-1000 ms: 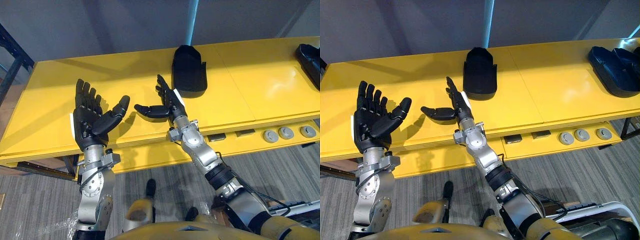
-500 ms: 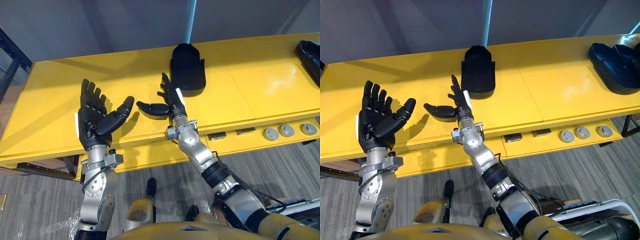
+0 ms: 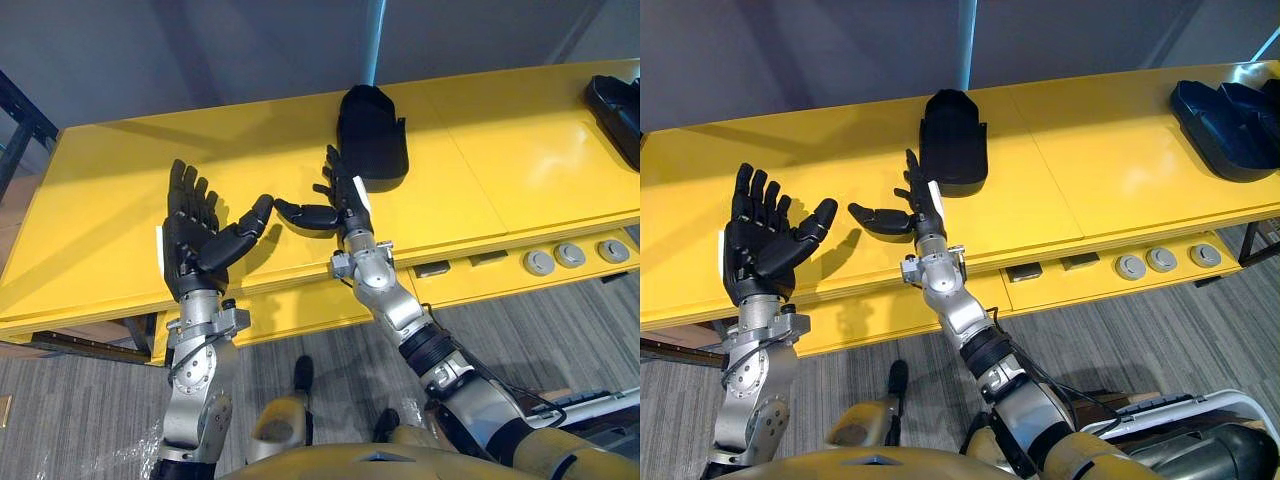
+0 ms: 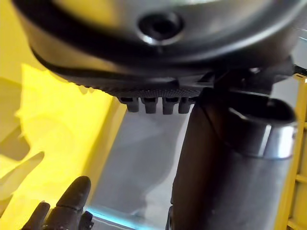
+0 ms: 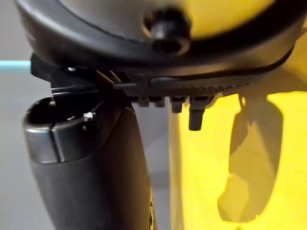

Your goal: Walk over and take three plastic housings, then place them on the shelf

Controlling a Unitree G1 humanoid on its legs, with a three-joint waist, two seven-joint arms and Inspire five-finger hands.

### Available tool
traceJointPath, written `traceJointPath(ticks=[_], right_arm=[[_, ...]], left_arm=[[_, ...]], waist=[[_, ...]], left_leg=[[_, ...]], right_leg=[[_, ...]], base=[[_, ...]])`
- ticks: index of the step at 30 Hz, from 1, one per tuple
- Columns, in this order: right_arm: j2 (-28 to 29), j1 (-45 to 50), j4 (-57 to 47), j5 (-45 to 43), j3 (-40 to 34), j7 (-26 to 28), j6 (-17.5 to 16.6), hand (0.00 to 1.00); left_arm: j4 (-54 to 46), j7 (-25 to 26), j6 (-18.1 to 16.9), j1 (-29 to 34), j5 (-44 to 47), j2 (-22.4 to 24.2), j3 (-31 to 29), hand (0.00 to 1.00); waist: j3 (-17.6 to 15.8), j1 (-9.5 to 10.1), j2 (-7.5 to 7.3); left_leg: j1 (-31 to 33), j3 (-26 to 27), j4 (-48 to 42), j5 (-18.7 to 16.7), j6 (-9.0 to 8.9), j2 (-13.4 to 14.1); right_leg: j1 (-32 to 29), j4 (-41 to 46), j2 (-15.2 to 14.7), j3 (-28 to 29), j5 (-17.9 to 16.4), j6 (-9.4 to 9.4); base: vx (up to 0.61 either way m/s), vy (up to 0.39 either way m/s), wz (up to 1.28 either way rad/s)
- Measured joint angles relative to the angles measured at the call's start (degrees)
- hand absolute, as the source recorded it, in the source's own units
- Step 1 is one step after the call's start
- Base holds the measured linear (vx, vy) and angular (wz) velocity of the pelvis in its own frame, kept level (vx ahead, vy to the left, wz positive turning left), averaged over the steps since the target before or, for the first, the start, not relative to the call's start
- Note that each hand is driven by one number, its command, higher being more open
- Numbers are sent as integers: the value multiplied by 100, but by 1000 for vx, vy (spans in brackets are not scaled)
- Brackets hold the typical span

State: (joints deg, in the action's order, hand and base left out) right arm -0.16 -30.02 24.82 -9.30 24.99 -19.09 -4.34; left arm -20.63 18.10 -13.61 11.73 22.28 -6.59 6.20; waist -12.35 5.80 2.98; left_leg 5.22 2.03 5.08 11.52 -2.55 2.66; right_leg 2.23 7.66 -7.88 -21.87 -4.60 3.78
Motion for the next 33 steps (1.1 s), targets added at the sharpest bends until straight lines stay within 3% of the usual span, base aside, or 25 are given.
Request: traceJointPath(ticks=[33], right_arm=[[62,223,-153,231,-202,-241,13,100]], left_arm=[[245,-203,160,-11,-18,-8,228,100]], waist=[[14,-134,20]], left_leg=[[-1,62,-6,-7,12,-2]], right_leg=[[-7,-54,2,76,35,46]], base=[[1,-2,0]])
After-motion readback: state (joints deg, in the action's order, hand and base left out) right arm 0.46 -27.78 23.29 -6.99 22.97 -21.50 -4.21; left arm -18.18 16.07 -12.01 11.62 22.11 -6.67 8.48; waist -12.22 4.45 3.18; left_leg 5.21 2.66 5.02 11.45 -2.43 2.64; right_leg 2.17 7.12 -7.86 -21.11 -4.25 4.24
